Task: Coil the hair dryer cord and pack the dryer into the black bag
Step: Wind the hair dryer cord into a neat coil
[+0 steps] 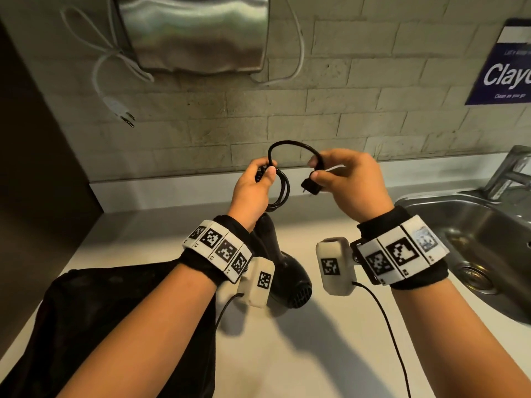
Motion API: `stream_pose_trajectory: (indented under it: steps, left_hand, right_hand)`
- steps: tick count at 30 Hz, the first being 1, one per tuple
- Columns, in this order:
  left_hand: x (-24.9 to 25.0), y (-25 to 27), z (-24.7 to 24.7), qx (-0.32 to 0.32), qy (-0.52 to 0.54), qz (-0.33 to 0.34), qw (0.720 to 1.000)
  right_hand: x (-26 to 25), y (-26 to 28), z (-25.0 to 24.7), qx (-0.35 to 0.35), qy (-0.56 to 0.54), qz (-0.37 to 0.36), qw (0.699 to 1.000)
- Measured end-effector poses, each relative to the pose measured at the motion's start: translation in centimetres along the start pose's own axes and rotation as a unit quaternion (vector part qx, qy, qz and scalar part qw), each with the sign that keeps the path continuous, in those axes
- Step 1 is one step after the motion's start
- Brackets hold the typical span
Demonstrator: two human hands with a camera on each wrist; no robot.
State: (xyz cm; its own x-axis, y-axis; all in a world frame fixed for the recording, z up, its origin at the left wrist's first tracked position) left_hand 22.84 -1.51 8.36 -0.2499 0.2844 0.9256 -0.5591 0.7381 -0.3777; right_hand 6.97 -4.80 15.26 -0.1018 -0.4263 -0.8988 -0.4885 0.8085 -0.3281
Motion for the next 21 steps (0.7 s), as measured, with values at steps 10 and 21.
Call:
stream_pose_trajectory:
  steps: [10, 21]
  left_hand:
    - [0.3, 0.1, 0.6, -0.046, 0.008, -0.017, 0.999]
    - [0.6, 0.7, 0.4, -0.069, 0.044, -0.029, 0.996]
  right_hand:
    - [1.5, 0.1, 3.7, 0.045, 0.015, -0.026, 0.999]
    - [1.8, 0.0, 4.6, 0.061, 0.095, -0.049, 0.992]
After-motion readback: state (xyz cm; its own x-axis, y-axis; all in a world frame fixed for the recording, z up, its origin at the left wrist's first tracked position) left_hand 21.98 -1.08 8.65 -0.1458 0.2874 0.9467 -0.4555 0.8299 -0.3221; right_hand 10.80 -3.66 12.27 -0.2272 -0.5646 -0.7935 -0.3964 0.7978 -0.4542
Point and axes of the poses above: each hand's wrist, its own y-axis away from the middle knuckle, its own z-axis out of the palm, x = y × z, the point moved 7 cm from there along -y, towards the middle knuckle, and after that the axes turned 8 degrees about z, right-handed, at the moved point
